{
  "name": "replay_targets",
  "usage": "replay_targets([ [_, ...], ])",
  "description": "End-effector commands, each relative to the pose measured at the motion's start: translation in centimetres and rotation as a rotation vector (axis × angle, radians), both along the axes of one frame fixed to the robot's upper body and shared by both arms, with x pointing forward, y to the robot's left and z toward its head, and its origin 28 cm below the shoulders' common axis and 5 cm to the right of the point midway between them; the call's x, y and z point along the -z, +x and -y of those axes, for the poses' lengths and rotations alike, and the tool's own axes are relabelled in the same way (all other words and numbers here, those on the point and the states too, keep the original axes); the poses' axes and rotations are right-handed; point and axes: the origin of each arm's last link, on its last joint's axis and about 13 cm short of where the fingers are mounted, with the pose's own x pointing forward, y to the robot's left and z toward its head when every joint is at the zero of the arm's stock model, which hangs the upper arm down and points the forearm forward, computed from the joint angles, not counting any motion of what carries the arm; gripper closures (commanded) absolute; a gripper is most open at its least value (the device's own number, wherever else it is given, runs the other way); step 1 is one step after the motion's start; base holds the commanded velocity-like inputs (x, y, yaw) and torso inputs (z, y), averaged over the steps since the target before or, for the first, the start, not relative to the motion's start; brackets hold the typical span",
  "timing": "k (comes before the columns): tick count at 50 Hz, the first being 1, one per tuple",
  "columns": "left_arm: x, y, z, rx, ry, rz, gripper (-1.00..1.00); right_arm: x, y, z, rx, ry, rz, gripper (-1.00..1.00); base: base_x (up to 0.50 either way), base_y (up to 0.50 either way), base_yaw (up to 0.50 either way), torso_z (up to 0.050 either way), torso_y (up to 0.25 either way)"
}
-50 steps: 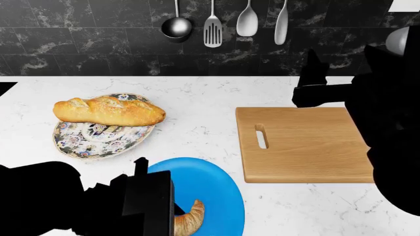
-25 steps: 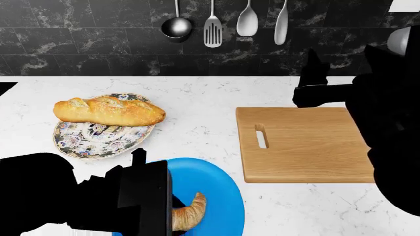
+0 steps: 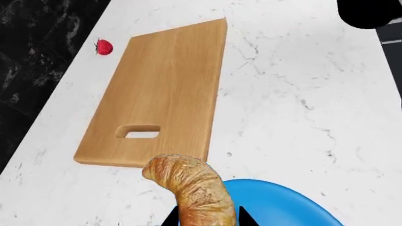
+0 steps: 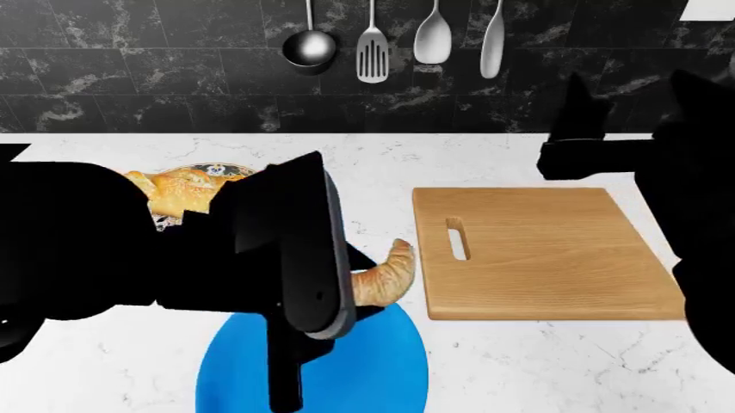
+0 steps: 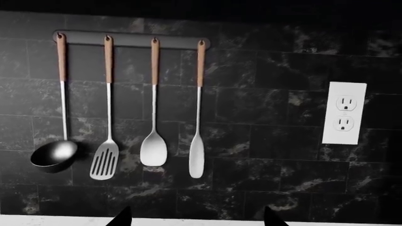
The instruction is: From the different types of pastries on the counter, select a croissant and place it on the cutting board. Then retrieve a jar of jam from the cabinet and place it alongside the croissant on the cutting board.
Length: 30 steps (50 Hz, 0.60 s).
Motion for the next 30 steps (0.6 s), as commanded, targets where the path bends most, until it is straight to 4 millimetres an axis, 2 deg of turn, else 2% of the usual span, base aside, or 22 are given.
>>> replay_targets([
  [1,-1.4,1.8,2.2,-0.025,-0.097,0.042,1.0,0.0,-0.3,0.3,0.009,0.009,0.013,-1.0,0.0,0.0,0.0,0.0,0.0],
  [15,-1.3,1.9,2.4,-0.037,-0.103,0.054,1.0,0.1,-0.3,0.2,0.006,0.005,0.012,-1.0,0.0,0.0,0.0,0.0,0.0],
  [30,-1.1,6.0,6.0,-0.007,-0.063,-0.002,1.0,0.1,0.0,-0.2,-0.003,-0.001,0.017,-1.0,0.0,0.0,0.0,0.0,0.0],
])
